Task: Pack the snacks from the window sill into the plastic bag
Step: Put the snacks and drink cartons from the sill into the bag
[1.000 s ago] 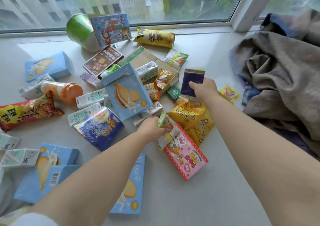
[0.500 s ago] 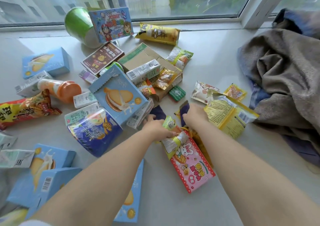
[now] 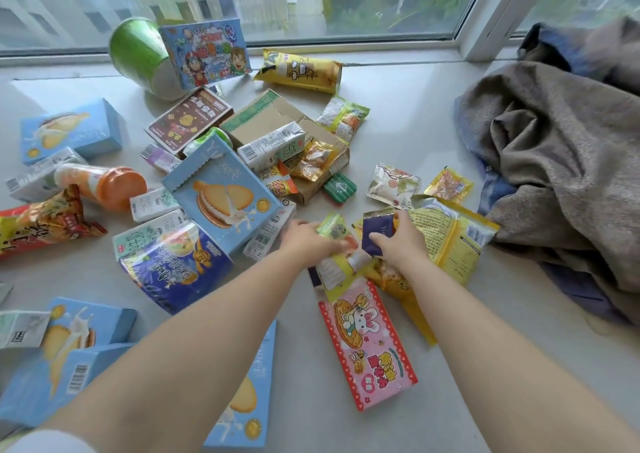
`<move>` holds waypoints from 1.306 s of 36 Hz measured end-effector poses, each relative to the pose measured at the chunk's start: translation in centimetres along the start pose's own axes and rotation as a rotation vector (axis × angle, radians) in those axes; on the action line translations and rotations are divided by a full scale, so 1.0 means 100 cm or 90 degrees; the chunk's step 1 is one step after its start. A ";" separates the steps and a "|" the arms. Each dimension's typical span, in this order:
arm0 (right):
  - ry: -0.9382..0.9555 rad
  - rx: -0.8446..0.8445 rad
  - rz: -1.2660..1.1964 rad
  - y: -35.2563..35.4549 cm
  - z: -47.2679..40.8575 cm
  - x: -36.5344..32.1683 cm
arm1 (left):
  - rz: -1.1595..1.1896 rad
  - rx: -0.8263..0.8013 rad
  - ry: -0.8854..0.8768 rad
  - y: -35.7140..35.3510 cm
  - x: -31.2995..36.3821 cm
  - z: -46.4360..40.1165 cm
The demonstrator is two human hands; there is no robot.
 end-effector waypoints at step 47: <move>0.350 -0.163 -0.265 -0.204 0.321 -0.278 | 0.293 0.589 -0.190 0.277 -0.271 0.297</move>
Point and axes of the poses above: each hand's wrist, its own z-axis away from the middle knuckle, its own y-axis out of the back of the hand, x = y × z, the point moved 6 cm from there along -z, towards the middle knuckle, and after that the axes turned 12 degrees about z, right-handed, at the moved point
